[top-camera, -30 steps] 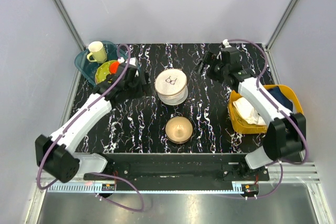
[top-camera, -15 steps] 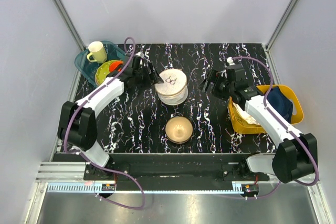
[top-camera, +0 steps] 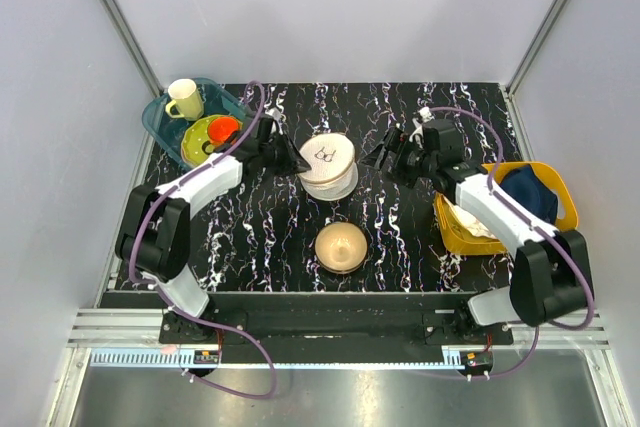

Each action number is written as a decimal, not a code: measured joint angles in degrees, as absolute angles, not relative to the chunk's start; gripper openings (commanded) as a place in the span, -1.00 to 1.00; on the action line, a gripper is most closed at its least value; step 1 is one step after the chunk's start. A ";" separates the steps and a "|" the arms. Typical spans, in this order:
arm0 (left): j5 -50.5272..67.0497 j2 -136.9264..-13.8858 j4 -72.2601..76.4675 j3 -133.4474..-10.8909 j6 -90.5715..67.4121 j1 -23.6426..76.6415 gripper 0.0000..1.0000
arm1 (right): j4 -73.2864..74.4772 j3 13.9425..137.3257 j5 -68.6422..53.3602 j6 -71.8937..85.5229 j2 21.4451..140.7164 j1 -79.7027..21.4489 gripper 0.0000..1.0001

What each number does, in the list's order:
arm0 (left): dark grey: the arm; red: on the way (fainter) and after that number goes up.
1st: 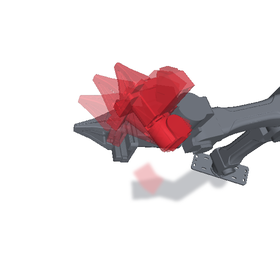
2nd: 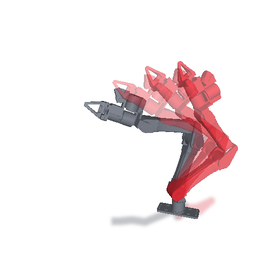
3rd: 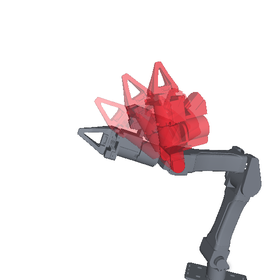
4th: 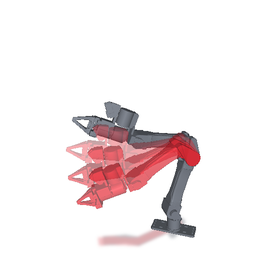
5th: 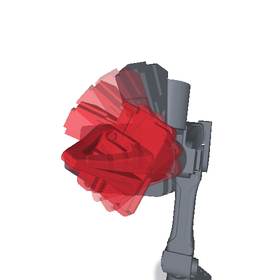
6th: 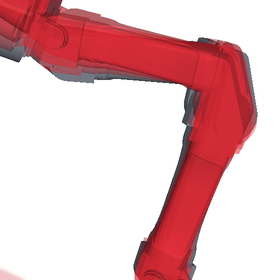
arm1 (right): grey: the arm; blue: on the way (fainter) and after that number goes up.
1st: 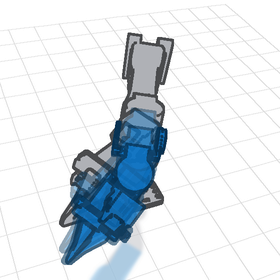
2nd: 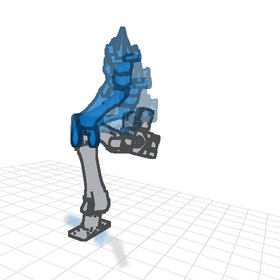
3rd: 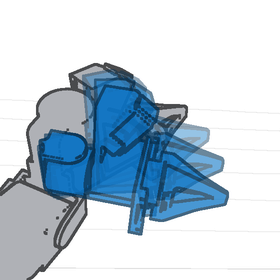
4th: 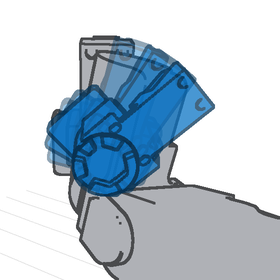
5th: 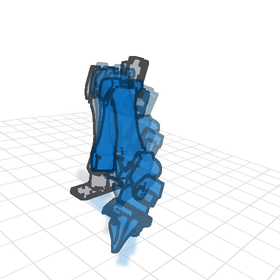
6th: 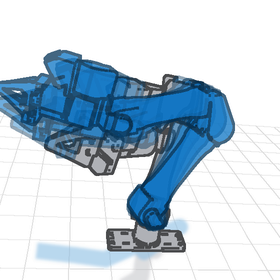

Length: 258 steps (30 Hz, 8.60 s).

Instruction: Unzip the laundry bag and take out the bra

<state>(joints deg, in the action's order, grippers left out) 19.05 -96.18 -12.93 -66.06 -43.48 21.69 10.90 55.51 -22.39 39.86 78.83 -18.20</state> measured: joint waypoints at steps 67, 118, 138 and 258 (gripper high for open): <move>2.57 -67.46 3.95 -35.35 -65.01 27.62 -1.00 | 0.86 53.52 -27.46 49.84 85.52 -24.27 0.92; -5.85 -48.82 -3.70 -28.73 -64.12 29.58 -1.00 | -24.53 42.52 -41.63 62.98 101.12 -26.17 0.68; -6.70 -48.27 -3.36 -28.71 -64.34 29.56 -1.00 | -43.24 49.12 -47.62 72.07 107.46 -28.29 0.75; -4.25 -53.01 -7.16 -38.17 -59.05 22.83 0.75 | -5.76 59.75 -43.31 53.47 101.84 -22.15 0.82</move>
<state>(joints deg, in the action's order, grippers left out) -4.25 -53.01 -7.16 -38.17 -59.05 22.83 -5.76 59.75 -43.31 53.47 101.84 -22.15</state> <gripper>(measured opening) 0.870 0.910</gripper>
